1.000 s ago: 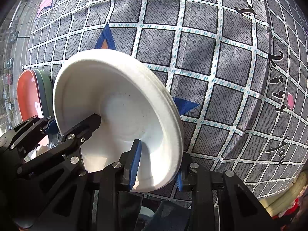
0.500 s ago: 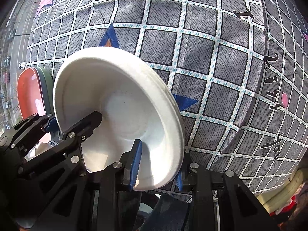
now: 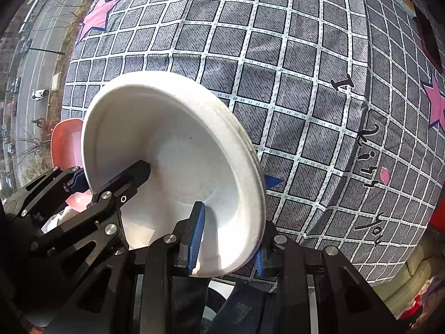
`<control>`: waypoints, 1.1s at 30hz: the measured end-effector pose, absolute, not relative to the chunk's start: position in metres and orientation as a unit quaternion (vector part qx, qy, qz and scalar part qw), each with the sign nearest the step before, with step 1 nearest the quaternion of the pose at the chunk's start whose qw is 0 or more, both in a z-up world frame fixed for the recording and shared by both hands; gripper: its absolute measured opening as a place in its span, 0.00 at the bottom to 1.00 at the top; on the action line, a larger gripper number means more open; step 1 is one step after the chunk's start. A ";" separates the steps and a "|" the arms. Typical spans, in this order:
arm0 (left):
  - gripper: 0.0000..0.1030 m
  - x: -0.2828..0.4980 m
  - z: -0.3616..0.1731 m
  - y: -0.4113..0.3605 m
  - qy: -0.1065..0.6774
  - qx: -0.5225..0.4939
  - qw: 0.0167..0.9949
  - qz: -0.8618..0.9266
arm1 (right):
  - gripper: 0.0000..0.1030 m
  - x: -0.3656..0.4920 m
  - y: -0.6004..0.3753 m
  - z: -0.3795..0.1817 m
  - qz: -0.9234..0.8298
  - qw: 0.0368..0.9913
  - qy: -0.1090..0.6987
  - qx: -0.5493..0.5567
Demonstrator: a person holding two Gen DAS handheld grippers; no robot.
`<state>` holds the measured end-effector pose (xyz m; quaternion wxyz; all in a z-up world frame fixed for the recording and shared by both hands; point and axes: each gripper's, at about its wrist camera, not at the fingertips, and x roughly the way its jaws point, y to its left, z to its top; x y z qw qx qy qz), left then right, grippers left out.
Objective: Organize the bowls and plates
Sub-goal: 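Lift the bowl stack with both grippers and carry it over the pink plate, then lower the bowls onto the pink plate and open both grippers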
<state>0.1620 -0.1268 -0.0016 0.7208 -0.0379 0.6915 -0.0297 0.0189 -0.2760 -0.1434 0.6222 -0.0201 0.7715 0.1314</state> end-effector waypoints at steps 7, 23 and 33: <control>0.31 0.147 0.017 -0.106 0.673 -0.039 0.739 -0.011 | 0.33 0.025 -0.248 -0.128 0.155 0.631 0.759 -0.041; 0.31 0.117 0.036 -0.030 0.650 -0.089 0.749 0.091 | 0.32 0.018 -0.143 -0.134 0.243 0.612 0.743 -0.117; 0.31 0.084 0.029 0.021 0.652 -0.132 0.731 0.156 | 0.32 0.005 -0.080 -0.159 0.294 0.583 0.737 -0.171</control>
